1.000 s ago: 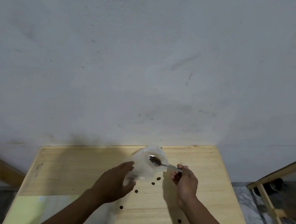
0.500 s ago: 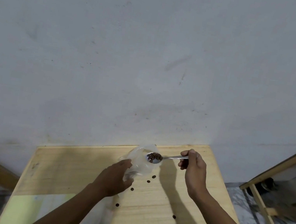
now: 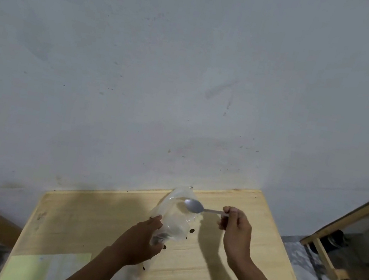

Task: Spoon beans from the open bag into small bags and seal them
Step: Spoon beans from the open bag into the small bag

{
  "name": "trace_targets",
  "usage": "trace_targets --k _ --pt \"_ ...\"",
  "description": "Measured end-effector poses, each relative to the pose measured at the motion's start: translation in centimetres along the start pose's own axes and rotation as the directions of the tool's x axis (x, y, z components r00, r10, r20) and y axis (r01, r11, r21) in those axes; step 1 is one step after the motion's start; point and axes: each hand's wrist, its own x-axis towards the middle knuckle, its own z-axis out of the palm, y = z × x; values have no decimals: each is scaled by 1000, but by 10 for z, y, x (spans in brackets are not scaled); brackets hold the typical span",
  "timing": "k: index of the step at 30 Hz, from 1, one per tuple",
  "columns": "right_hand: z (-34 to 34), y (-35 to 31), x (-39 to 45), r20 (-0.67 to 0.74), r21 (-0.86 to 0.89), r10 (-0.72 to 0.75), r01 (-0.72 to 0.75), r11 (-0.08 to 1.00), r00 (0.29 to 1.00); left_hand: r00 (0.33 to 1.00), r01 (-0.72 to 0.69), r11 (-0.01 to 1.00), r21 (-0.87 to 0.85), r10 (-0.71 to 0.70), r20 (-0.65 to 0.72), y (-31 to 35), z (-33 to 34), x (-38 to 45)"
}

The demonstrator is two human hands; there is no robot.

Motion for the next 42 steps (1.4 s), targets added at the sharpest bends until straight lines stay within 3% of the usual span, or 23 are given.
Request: trace_targets --k 2,5,7,10,13,19,25,33,42 --pt "12 14 2 3 101 242 -241 965 970 1000 -21 999 26 20 16 -1 2 2" --pt "34 21 1 85 290 534 -534 794 841 996 -59 997 44 56 68 0 5 3" --pt "48 18 3 131 431 631 -618 658 764 989 -89 994 67 81 124 1 8 3" --pt "58 14 10 119 619 707 -609 496 697 977 -125 987 99 106 184 -3 15 3" --pt "59 15 14 133 702 715 -574 421 686 975 -137 985 102 116 188 -8 18 5" --pt "52 31 16 140 778 680 -505 375 720 965 -224 968 113 204 165 -16 25 6" --pt "42 21 13 179 781 595 -481 399 784 962 -265 961 78 257 98 -12 25 3" --pt "37 14 10 194 768 556 -478 427 808 966 -257 962 86 254 54 -6 20 -1" --pt "28 8 3 257 803 509 -474 360 822 967 -253 964 84 253 12 -3 21 -8"
